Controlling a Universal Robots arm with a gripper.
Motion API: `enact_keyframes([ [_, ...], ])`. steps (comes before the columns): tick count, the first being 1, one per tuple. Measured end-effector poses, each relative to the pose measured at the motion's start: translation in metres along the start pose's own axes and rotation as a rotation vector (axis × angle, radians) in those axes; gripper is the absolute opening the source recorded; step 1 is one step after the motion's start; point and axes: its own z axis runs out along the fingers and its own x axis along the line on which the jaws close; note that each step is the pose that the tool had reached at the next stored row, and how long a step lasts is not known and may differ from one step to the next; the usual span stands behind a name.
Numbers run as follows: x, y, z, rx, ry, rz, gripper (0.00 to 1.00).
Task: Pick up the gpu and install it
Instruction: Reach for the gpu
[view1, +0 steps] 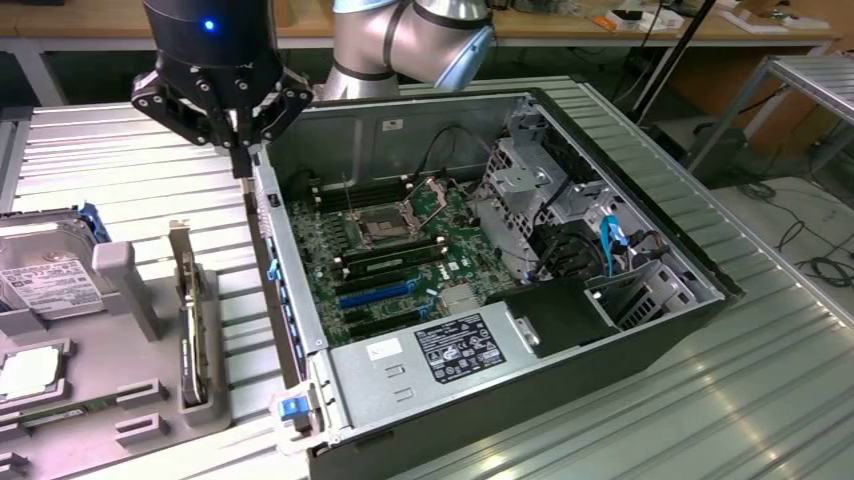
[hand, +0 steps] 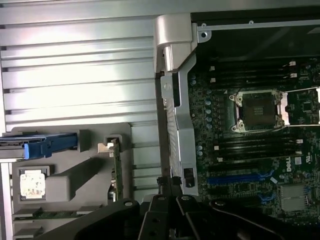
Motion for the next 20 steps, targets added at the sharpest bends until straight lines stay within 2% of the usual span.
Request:
enact_keyframes([
  [5,0.011,-0.0013,-0.0001,0.0000,0.0000,0.000,0.11],
  [8,0.018,-0.0049,-0.0003,0.0000,0.0000,0.000,0.11],
  [11,0.022,-0.0129,-0.0006,0.0000,0.0000,0.000,0.11],
  [15,0.027,-0.0186,-0.0007,0.0000,0.0000,0.000,0.11],
  [20,0.041,-0.0295,-0.0005,0.0000,0.0000,0.000,0.11],
])
